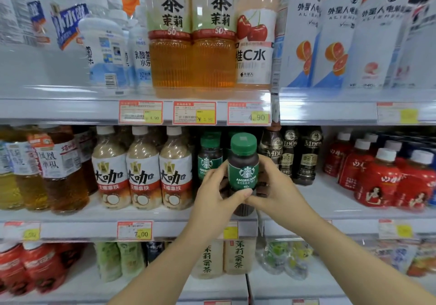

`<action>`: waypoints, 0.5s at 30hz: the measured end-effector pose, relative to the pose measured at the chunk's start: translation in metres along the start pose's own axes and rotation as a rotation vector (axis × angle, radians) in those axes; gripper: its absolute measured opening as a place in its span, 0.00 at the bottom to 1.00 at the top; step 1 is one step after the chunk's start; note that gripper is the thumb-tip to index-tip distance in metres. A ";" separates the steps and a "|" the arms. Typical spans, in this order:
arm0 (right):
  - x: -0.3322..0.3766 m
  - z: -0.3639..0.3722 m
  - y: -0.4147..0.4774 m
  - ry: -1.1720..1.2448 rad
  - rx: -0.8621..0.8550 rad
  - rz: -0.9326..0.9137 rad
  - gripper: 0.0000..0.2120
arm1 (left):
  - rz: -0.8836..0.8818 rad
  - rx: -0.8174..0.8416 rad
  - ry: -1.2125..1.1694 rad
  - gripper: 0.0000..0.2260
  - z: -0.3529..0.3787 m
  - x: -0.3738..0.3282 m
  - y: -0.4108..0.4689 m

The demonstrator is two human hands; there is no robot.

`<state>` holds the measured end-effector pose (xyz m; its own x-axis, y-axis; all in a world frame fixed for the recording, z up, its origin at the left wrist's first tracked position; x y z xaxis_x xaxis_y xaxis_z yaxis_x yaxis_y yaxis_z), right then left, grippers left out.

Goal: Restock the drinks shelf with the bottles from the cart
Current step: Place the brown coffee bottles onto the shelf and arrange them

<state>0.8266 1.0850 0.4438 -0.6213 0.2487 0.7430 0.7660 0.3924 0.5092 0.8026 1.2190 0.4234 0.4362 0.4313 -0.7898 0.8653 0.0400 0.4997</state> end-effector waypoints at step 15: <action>-0.046 0.035 0.010 -0.068 -0.158 0.133 0.36 | -0.153 -0.001 0.126 0.13 -0.036 0.056 -0.064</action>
<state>0.8569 1.1081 0.3993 -0.5188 0.3499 0.7800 0.8549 0.2096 0.4745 0.7624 1.2730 0.3597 0.2652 0.5299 -0.8055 0.9188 0.1143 0.3777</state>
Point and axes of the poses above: each hand's wrist, its own y-axis towards the middle knuckle, its own z-axis out of the palm, x = y × z, the point moved 4 cm from there along y, towards the middle knuckle, and after that the axes turned 7 degrees about y, right-handed, at the moved point
